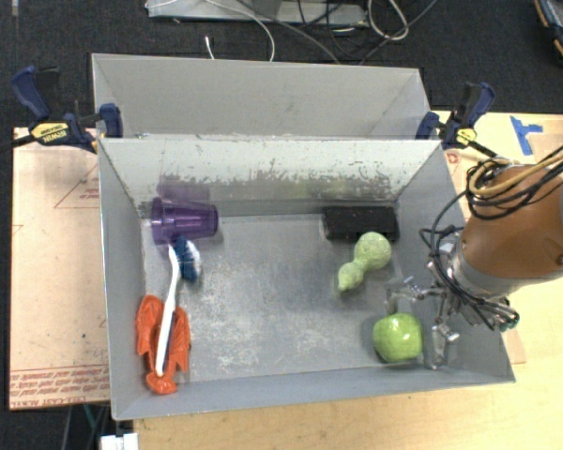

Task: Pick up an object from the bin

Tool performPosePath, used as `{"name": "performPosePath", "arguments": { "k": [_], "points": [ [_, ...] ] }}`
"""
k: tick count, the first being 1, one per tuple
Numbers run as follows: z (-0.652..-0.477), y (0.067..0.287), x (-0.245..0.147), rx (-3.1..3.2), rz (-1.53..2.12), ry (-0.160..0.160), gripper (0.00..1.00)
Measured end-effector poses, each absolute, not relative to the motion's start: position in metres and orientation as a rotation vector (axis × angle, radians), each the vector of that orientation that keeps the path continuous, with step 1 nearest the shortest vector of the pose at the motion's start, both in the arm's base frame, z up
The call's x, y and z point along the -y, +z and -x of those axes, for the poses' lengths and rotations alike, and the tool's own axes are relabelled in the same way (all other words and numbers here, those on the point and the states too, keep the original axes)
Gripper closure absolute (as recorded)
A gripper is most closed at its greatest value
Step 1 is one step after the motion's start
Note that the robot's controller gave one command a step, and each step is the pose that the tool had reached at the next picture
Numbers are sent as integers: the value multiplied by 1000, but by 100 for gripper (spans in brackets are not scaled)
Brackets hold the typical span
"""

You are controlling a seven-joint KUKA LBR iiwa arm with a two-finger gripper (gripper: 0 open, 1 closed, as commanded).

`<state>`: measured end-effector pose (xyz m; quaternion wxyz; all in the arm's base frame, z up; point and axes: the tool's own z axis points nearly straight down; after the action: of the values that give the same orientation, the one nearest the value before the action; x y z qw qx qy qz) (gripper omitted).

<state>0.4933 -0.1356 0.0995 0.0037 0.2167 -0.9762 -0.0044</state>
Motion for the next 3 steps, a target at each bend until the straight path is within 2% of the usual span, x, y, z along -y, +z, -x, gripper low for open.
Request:
{"name": "performPosePath", "arguments": {
  "k": [1,2,3],
  "points": [
    [-487,70,90,2688,-1642,3,0],
    [-494,72,113,3018,-902,-7,100],
    [-494,72,113,3018,-903,-7,100]
  ]
}}
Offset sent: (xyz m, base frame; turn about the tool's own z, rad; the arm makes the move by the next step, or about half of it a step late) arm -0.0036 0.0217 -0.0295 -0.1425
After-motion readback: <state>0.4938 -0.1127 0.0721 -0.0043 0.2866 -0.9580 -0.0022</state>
